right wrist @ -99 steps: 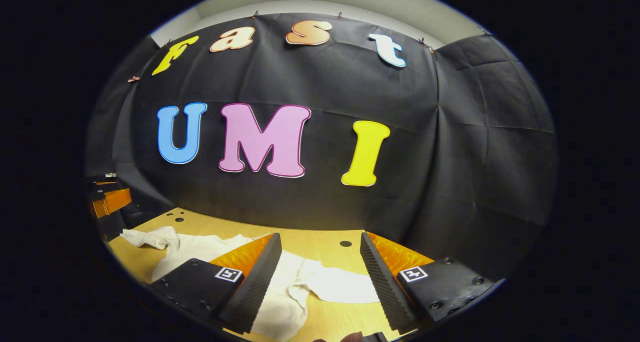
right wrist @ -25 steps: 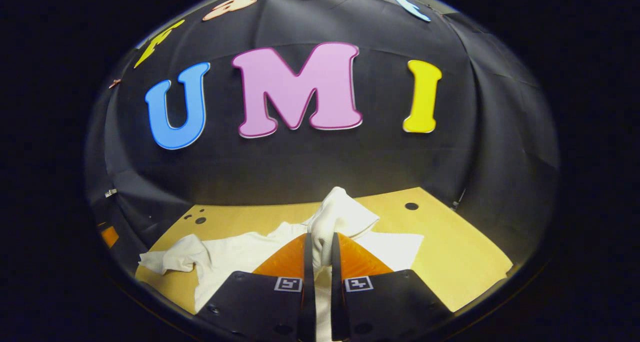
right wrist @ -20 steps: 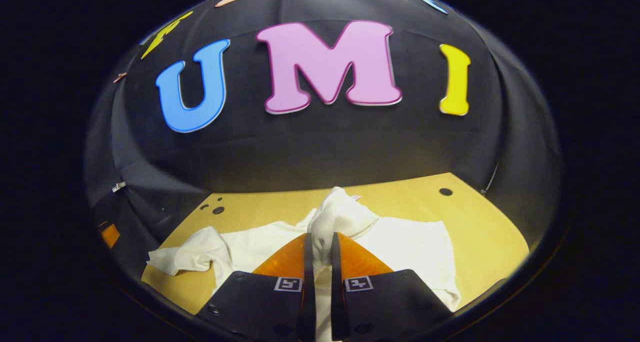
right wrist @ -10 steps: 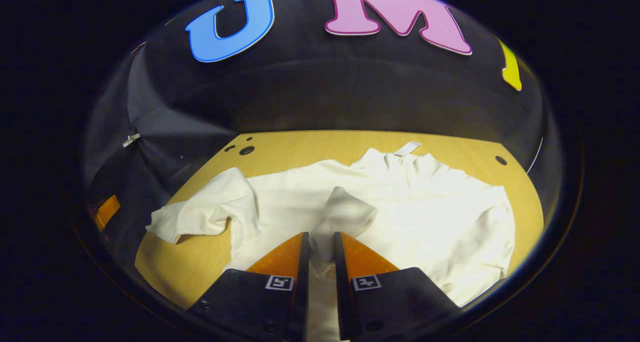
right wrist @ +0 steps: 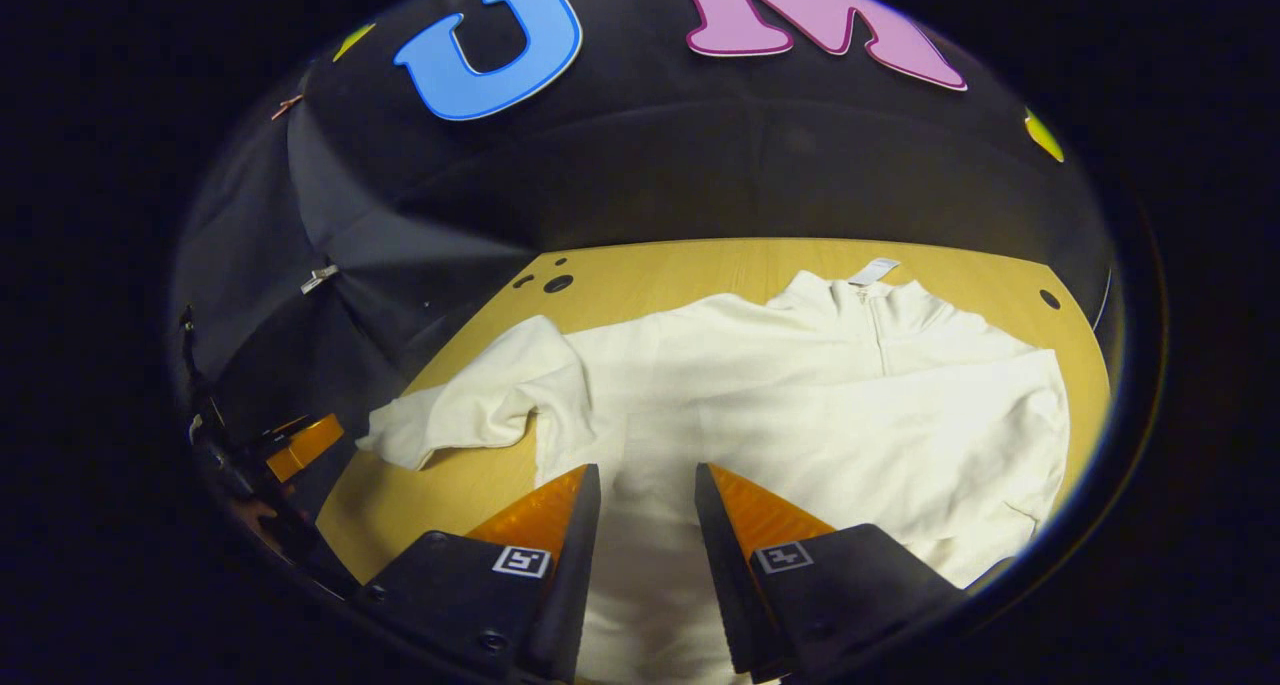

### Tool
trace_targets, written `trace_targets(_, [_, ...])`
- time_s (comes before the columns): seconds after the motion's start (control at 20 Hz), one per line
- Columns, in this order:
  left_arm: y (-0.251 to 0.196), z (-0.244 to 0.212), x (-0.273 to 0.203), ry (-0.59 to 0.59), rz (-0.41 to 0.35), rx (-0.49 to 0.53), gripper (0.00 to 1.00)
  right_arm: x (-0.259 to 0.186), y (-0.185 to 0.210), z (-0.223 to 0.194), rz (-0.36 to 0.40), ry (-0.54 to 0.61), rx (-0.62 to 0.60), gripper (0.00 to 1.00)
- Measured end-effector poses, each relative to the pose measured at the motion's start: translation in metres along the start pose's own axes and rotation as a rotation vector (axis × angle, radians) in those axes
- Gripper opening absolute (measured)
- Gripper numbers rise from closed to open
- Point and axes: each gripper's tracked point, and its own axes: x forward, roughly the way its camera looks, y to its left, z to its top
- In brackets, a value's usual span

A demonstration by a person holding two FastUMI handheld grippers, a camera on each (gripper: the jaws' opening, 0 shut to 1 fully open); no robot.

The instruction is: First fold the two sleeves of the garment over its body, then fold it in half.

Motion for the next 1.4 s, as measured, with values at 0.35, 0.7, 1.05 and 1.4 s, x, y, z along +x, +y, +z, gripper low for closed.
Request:
trace_targets(0.35, [0.017,-0.021,0.039,0.074,0.067,0.055,0.96,-0.018,-0.018,-0.003,-0.044,-0.007,-0.047,0.59])
trace_targets(0.7, [0.024,-0.062,0.065,0.237,0.096,0.058,0.94,-0.025,-0.027,-0.002,-0.066,-0.011,-0.063,0.59])
trace_targets(1.05, [0.007,-0.061,0.072,0.275,-0.028,0.103,0.27,-0.029,-0.028,0.001,-0.065,-0.024,-0.047,0.59])
trace_targets(1.4, [-0.013,-0.036,0.058,0.210,-0.059,0.050,0.21,-0.040,-0.045,0.007,-0.116,-0.062,-0.024,0.59])
